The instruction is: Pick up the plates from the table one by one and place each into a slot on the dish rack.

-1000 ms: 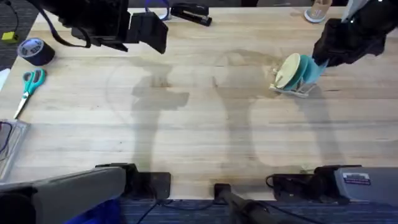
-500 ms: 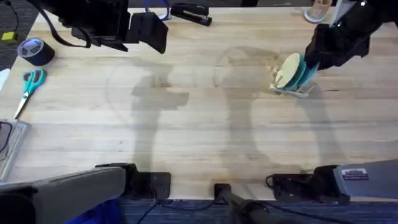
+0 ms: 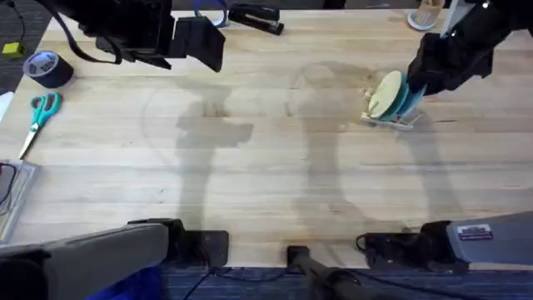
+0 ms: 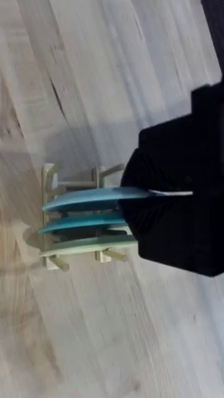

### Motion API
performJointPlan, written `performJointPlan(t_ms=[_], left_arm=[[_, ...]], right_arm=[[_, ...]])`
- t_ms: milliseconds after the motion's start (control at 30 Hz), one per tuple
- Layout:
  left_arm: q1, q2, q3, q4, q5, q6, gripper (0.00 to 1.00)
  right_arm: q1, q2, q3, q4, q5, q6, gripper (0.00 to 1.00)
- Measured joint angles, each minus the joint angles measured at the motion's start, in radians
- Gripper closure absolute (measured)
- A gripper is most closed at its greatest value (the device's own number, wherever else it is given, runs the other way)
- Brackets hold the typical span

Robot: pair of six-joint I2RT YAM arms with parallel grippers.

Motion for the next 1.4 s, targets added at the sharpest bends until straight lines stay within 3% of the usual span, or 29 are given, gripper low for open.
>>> performJointPlan(t_ms=[1000, 1167, 1400], left_arm=[[0.000, 0.000, 0.000, 0.000, 0.000, 0.000, 0.007], [0.000, 0.000, 0.000, 0.000, 0.000, 0.000, 0.006], [0.000, 0.000, 0.000, 0.000, 0.000, 0.000, 0.006]], right_arm=[[-0.001, 0.011, 0.009, -0.010, -0.007, 0.000, 0.820], [-0.001, 0.014, 0.077, -0.071, -0.008, 0.000, 0.816], [-0.001, 0.014, 0.270, -0.198, -0.007, 0.000, 0.794]])
